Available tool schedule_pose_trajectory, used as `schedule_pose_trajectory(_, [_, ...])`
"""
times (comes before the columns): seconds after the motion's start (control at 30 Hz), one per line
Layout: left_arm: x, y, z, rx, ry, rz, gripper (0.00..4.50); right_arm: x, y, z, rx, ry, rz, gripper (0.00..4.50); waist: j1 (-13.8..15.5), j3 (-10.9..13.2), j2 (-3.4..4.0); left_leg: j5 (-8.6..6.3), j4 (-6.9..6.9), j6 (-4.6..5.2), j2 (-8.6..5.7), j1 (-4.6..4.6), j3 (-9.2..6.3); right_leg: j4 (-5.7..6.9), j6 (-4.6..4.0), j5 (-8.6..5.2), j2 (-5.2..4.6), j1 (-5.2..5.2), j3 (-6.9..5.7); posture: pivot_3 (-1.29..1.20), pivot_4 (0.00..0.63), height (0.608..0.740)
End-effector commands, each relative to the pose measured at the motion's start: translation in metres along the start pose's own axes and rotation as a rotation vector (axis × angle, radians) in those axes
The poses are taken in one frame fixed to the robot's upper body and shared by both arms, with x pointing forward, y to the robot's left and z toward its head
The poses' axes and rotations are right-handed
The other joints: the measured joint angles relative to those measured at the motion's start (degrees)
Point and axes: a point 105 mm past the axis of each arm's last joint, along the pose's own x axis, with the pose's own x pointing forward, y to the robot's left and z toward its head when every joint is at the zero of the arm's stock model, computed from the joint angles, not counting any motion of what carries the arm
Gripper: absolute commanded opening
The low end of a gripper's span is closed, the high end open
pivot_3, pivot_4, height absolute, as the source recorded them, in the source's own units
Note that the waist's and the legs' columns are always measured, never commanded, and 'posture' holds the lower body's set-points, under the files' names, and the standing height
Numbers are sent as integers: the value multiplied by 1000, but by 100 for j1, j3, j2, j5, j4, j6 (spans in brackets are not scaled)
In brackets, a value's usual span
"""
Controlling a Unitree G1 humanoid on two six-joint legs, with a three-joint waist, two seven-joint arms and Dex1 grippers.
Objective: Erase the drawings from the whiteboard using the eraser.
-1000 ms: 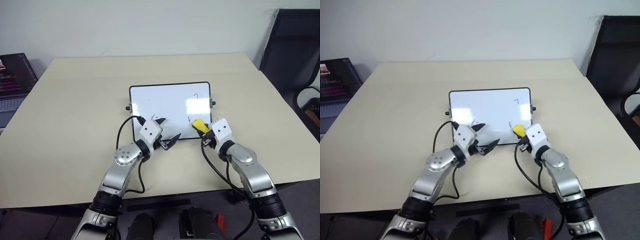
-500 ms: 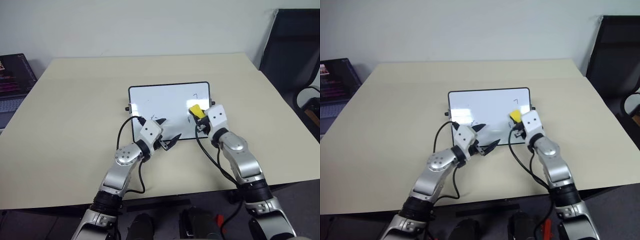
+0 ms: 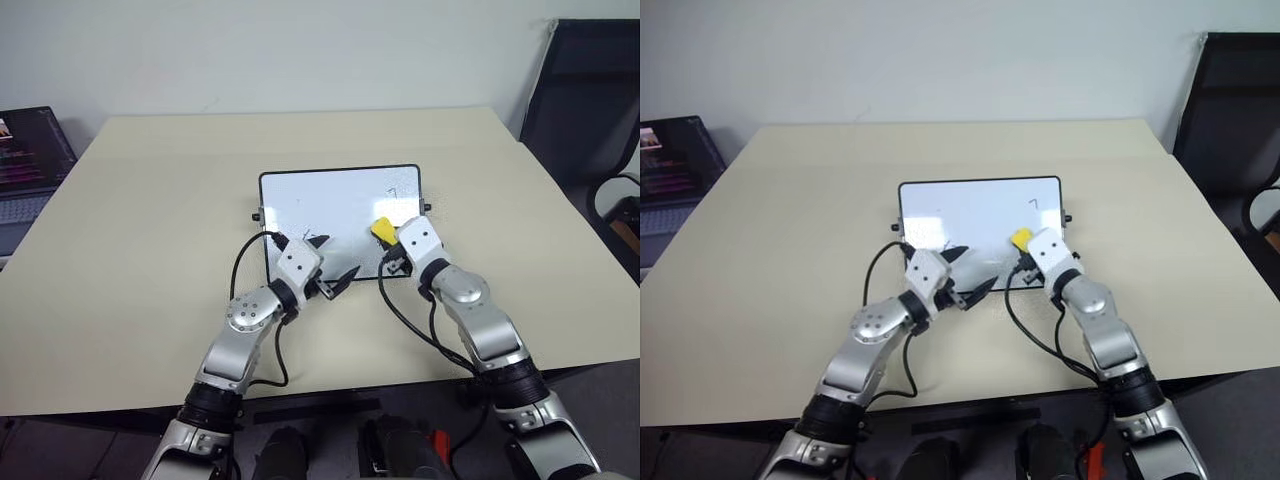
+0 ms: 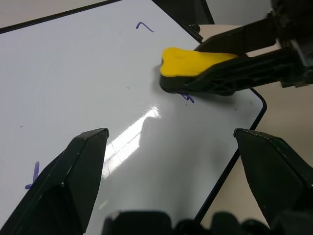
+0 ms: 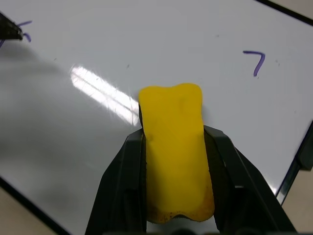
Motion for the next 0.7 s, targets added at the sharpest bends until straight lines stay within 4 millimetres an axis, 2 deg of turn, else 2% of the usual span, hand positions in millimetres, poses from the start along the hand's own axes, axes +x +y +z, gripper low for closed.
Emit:
schedule_pose_trajectory(0.03, [0,2,17,38,-61,13,4500,-10,1,-27,17,113,9,1221,0,0,0,0,0,0,0,2,1,0,0,0,0,1,2,0,150,740])
schedule_pose_trajectory(0.27, [1,2,16,37,-59,15,4500,-28,-4,-41,-3,159,13,1221,-1,0,-1,0,1,0,0,8,2,-2,-1,-2,0,4,1,0,150,740])
schedule_pose_trajectory(0.4, [2,1,16,33,-61,13,4500,-36,-18,-46,-20,172,-20,1221,0,1,-3,0,1,-1,-1,6,1,-5,-2,-2,0,4,1,0,150,740])
schedule_pose_trajectory(0.47, [3,1,16,31,-63,12,4500,-35,-22,-42,-6,153,-36,1221,0,2,-4,0,1,-1,0,6,2,-7,-2,-3,0,4,1,0,150,740])
schedule_pose_trajectory(0.6, [5,-1,17,29,-67,7,4500,-30,-28,-9,59,-14,-68,1221,-8,4,-5,0,1,-1,1,6,2,-7,-2,-3,0,3,0,0,150,740])
schedule_pose_trajectory(0.7, [5,-2,17,34,-71,-4,4500,-36,-28,4,109,-103,-76,1221,-6,6,-5,-1,-3,-1,0,-5,2,-8,-2,-3,0,-7,0,0,150,740])
